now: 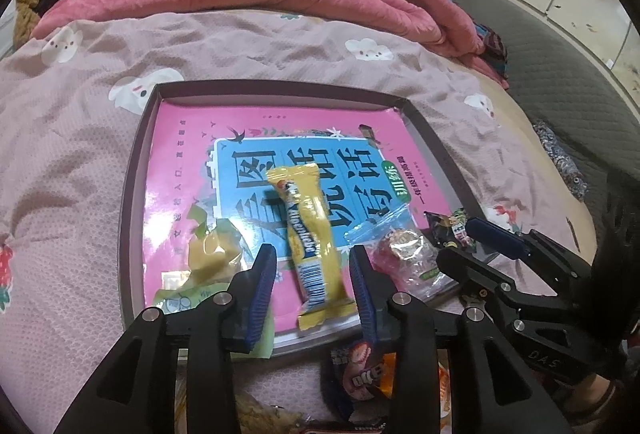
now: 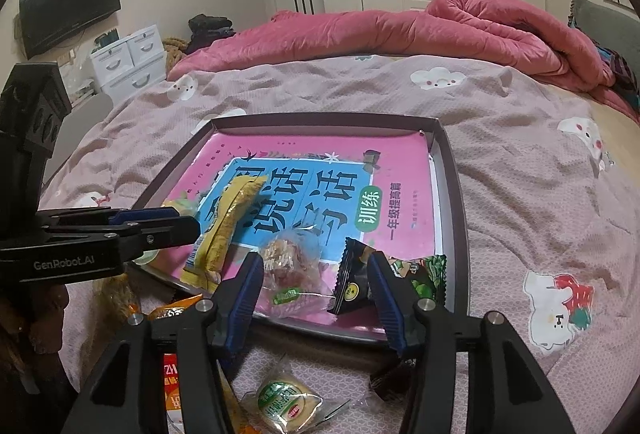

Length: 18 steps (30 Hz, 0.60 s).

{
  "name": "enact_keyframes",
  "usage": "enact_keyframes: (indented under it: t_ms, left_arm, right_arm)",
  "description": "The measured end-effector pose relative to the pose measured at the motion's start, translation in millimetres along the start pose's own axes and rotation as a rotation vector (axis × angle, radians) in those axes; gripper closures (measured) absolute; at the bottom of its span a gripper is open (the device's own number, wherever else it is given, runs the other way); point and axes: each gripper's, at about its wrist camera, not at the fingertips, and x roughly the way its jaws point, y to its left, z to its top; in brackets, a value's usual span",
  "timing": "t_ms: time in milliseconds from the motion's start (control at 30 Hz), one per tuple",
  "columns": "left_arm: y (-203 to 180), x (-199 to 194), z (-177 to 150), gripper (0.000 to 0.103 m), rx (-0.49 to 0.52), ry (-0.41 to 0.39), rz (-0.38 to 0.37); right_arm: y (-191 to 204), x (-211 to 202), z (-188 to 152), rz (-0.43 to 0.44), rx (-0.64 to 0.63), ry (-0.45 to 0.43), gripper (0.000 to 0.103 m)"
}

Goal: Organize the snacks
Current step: 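Move the left gripper to the clear pastry bag while the right approaches the yellow bag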

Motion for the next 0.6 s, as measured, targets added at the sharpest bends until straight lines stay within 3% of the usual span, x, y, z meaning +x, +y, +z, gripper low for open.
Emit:
enact_keyframes:
  t_ms: [167, 600]
  left_arm:
    - [0, -5, 0, 0.054, -0.014, -0.003, -0.005]
    - [6, -24, 3, 0.042, -0.045, -0.03, -0.001]
  right_arm:
    - [-2, -2, 1, 0.003, 0.014, -0.007, 0.046]
    - [-11, -14, 5, -0.008, 0.06, -0.045, 0.04]
